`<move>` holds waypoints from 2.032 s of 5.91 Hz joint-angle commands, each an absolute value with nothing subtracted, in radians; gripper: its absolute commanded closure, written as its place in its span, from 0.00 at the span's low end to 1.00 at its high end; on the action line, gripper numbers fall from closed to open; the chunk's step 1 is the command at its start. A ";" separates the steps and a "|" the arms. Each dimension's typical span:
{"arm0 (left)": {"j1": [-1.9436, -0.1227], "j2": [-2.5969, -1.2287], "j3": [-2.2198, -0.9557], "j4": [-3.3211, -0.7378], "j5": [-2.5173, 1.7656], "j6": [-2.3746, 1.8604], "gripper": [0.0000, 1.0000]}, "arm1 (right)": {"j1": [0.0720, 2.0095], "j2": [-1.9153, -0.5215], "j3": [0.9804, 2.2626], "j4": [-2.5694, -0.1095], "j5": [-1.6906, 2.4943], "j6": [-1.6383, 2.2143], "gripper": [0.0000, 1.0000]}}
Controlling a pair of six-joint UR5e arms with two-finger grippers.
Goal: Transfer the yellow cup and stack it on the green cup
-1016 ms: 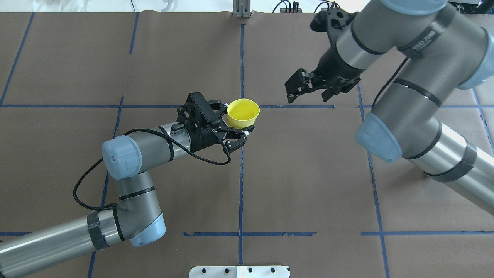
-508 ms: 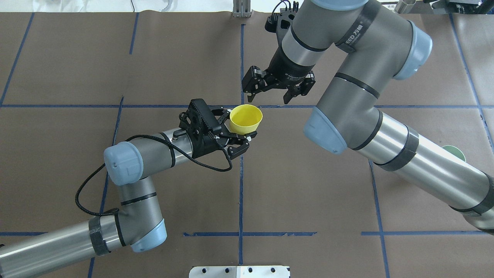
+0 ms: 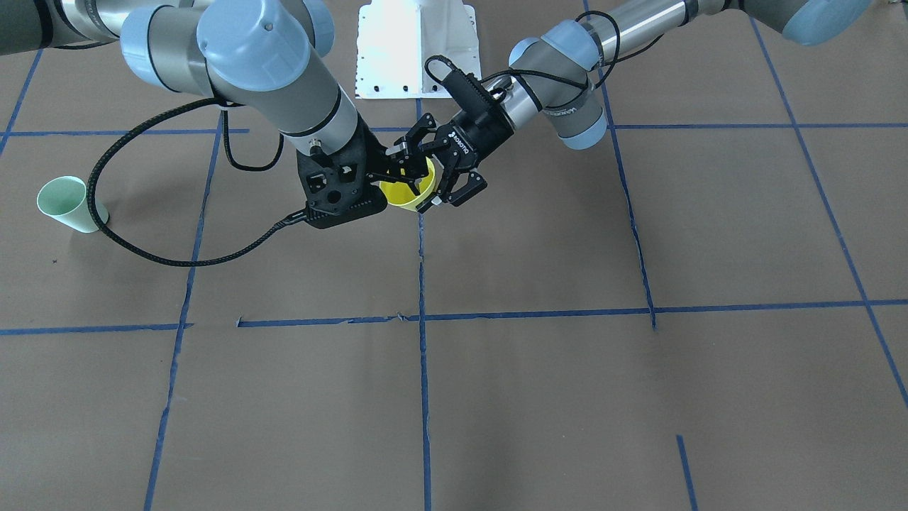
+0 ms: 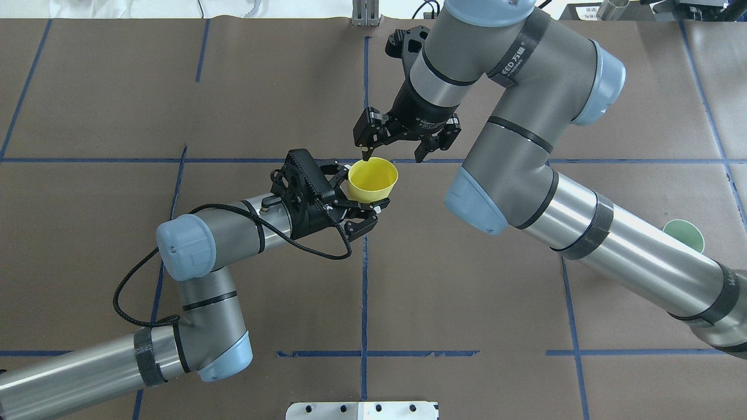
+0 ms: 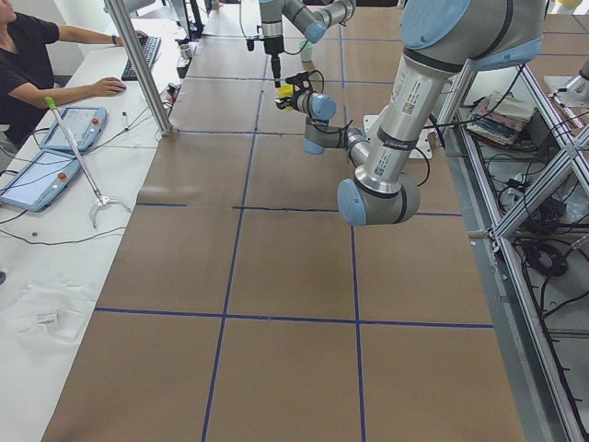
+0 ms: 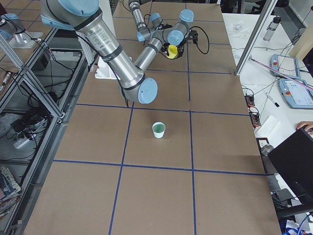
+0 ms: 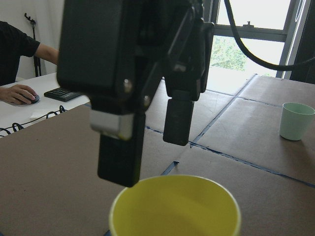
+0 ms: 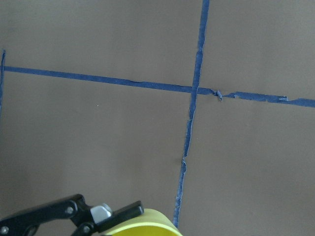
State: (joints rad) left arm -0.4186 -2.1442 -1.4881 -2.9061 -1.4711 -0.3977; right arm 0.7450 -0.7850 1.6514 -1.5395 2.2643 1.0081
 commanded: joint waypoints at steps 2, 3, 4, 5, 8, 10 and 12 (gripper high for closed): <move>-0.419 -2.141 -1.488 -2.907 -1.470 -0.397 0.40 | 0.723 -0.805 1.654 -1.507 2.267 0.999 0.04; -0.419 -2.141 -1.488 -2.907 -1.470 -0.397 0.40 | 0.718 -0.808 1.654 -1.499 2.269 0.999 0.04; -0.419 -2.141 -1.488 -2.907 -1.470 -0.397 0.39 | 0.709 -0.814 1.654 -1.499 2.267 0.997 0.05; -0.419 -2.141 -1.488 -2.907 -1.470 -0.397 0.39 | 0.700 -0.818 1.655 -1.499 2.266 0.976 0.12; -0.419 -2.143 -1.488 -2.905 -1.470 -0.396 0.30 | 0.699 -0.816 1.655 -1.500 2.266 0.976 0.56; -0.419 -2.143 -1.488 -2.905 -1.468 -0.394 0.19 | 0.699 -0.819 1.654 -1.499 2.264 0.976 0.94; -0.419 -2.143 -1.486 -2.907 -1.466 -0.391 0.00 | 0.707 -0.819 1.654 -1.503 2.264 0.985 1.00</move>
State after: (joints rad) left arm -0.4187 -2.1430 -1.4869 -2.9066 -1.4664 -0.3921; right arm 0.7025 -0.8188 1.6543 -1.5008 2.2642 0.9790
